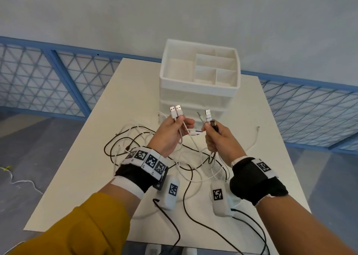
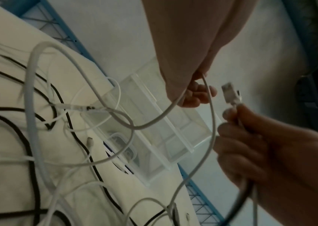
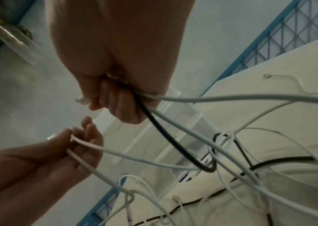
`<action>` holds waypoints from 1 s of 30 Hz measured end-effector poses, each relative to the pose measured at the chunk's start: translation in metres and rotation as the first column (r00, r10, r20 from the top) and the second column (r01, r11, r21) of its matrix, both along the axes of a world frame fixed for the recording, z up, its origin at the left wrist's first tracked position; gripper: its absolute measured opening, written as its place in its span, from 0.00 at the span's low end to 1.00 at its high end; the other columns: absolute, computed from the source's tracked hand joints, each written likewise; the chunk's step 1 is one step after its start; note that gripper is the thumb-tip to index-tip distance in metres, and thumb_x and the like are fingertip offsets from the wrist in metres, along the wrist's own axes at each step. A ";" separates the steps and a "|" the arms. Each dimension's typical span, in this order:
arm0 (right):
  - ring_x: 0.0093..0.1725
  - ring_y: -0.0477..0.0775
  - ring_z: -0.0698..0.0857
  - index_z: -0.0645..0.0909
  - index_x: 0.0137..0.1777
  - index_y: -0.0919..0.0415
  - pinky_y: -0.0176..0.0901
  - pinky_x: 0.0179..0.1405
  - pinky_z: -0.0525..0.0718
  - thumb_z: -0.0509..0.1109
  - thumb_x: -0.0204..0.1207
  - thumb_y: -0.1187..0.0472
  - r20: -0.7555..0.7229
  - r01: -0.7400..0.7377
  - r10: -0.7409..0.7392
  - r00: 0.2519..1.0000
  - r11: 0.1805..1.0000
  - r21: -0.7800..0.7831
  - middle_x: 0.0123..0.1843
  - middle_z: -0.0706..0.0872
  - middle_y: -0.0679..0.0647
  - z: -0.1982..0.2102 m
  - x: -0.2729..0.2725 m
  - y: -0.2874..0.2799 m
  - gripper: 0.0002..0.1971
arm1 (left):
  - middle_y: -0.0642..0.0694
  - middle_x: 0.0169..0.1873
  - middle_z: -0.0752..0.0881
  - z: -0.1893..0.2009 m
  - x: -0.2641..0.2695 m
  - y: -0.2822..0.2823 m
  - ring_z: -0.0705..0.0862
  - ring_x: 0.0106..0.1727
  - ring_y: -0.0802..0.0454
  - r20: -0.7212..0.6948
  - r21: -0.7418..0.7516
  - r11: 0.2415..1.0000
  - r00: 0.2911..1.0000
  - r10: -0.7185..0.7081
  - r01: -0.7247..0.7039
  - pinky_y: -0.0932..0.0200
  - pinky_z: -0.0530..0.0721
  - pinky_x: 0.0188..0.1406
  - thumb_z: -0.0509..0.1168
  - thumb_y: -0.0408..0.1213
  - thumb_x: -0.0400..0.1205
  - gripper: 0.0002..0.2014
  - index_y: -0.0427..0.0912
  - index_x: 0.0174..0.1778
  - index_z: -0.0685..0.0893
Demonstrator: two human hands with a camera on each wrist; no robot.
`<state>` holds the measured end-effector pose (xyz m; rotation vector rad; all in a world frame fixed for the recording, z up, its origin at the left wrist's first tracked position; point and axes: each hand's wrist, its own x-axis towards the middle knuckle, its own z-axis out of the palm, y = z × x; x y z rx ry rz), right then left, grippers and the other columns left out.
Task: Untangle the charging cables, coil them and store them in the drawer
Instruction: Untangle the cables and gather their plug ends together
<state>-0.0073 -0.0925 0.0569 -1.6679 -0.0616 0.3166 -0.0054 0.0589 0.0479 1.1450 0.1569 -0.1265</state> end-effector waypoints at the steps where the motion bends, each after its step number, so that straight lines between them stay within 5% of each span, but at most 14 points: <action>1: 0.23 0.47 0.63 0.74 0.41 0.59 0.34 0.22 0.65 0.57 0.83 0.58 0.040 -0.005 0.006 0.999 1.000 -0.017 0.24 0.64 0.49 0.001 0.000 0.004 0.11 | 0.43 0.42 0.84 0.000 -0.003 -0.002 0.86 0.38 0.59 0.012 -0.010 1.000 1.000 -0.008 0.008 0.66 0.83 0.41 0.49 0.33 0.86 0.10 0.36 0.48 0.76; 4: 0.31 0.42 0.76 0.80 0.51 0.54 0.31 0.34 0.77 0.57 0.83 0.58 0.160 -0.006 0.025 0.987 0.993 -0.115 0.33 0.78 0.49 -0.001 0.000 0.016 0.10 | 0.43 0.50 0.84 -0.001 -0.013 -0.012 0.84 0.50 0.52 0.026 -0.091 0.995 0.999 -0.044 0.046 0.62 0.83 0.53 0.47 0.34 0.87 0.13 0.35 0.59 0.74; 7: 0.46 0.47 0.83 0.79 0.59 0.53 0.44 0.51 0.83 0.56 0.83 0.58 0.131 -0.037 0.044 0.990 0.998 -0.058 0.50 0.86 0.53 -0.008 -0.002 0.026 0.11 | 0.43 0.57 0.82 -0.002 -0.021 -0.021 0.82 0.59 0.49 0.042 -0.114 0.992 0.997 -0.058 0.062 0.58 0.81 0.58 0.46 0.36 0.87 0.15 0.42 0.66 0.72; 11: 0.54 0.55 0.86 0.78 0.61 0.53 0.53 0.56 0.85 0.55 0.84 0.56 0.073 -0.053 0.053 0.996 0.999 0.008 0.59 0.86 0.59 -0.010 -0.005 0.030 0.13 | 0.46 0.57 0.83 -0.004 -0.022 -0.019 0.83 0.56 0.52 0.002 -0.030 0.998 0.998 -0.061 0.061 0.57 0.83 0.56 0.48 0.41 0.87 0.15 0.47 0.68 0.72; 13: 0.54 0.53 0.87 0.77 0.59 0.50 0.48 0.54 0.86 0.55 0.83 0.54 0.055 -0.065 0.063 0.997 0.997 0.034 0.57 0.87 0.55 -0.014 -0.006 0.033 0.11 | 0.48 0.51 0.83 -0.005 -0.022 -0.019 0.83 0.49 0.55 -0.039 0.010 0.999 0.998 -0.048 0.048 0.59 0.83 0.51 0.49 0.43 0.86 0.17 0.46 0.71 0.70; 15: 0.38 0.48 0.87 0.77 0.56 0.50 0.40 0.37 0.85 0.55 0.83 0.52 -0.006 -0.081 0.081 0.997 0.994 0.073 0.44 0.87 0.51 -0.015 -0.007 0.034 0.11 | 0.50 0.43 0.82 -0.006 -0.024 -0.021 0.81 0.37 0.58 -0.061 0.084 0.995 0.997 -0.041 0.046 0.65 0.81 0.38 0.50 0.47 0.86 0.20 0.45 0.72 0.69; 18: 0.19 0.44 0.67 0.74 0.49 0.56 0.33 0.17 0.66 0.56 0.82 0.50 -0.123 -0.126 0.141 0.982 0.984 0.123 0.28 0.71 0.51 -0.011 -0.002 0.027 0.12 | 0.56 0.52 0.80 -0.006 -0.029 -0.022 0.80 0.51 0.63 -0.042 0.210 0.975 0.997 -0.067 0.075 0.74 0.78 0.51 0.50 0.52 0.84 0.23 0.49 0.75 0.65; 22: 0.22 0.45 0.63 0.74 0.33 0.53 0.35 0.20 0.62 0.67 0.76 0.52 -0.071 -0.219 0.218 0.973 0.976 -0.012 0.25 0.66 0.49 0.003 0.012 0.008 0.12 | 0.52 0.63 0.70 -0.032 -0.053 -0.014 0.71 0.65 0.60 0.212 0.607 0.794 0.970 -0.122 -0.033 0.71 0.68 0.67 0.55 0.48 0.84 0.24 0.43 0.74 0.64; 25: 0.23 0.43 0.67 0.81 0.40 0.51 0.31 0.23 0.70 0.69 0.75 0.57 0.027 -0.214 0.219 0.975 0.969 -0.122 0.25 0.69 0.45 0.019 0.020 0.002 0.03 | 0.49 0.58 0.73 -0.070 -0.073 0.010 0.74 0.59 0.60 0.297 0.738 0.659 0.946 -0.130 -0.142 0.74 0.68 0.63 0.58 0.45 0.81 0.19 0.40 0.64 0.75; 28: 0.23 0.42 0.69 0.80 0.43 0.55 0.33 0.26 0.73 0.60 0.81 0.61 0.077 -0.137 0.142 0.987 0.989 -0.058 0.25 0.68 0.47 0.032 0.031 0.003 0.08 | 0.51 0.44 0.78 -0.086 -0.083 0.042 0.78 0.45 0.64 0.318 0.682 0.663 0.941 0.111 -0.309 0.71 0.77 0.48 0.59 0.33 0.78 0.05 0.41 0.46 0.79; 30: 0.22 0.43 0.71 0.76 0.40 0.55 0.39 0.31 0.80 0.57 0.83 0.61 0.121 -0.096 0.100 0.988 0.995 -0.034 0.22 0.70 0.44 0.040 0.035 0.005 0.11 | 0.49 0.41 0.81 -0.088 -0.077 0.064 0.79 0.41 0.59 0.294 0.640 0.622 0.891 0.346 -0.452 0.66 0.77 0.41 0.58 0.30 0.76 0.05 0.41 0.43 0.79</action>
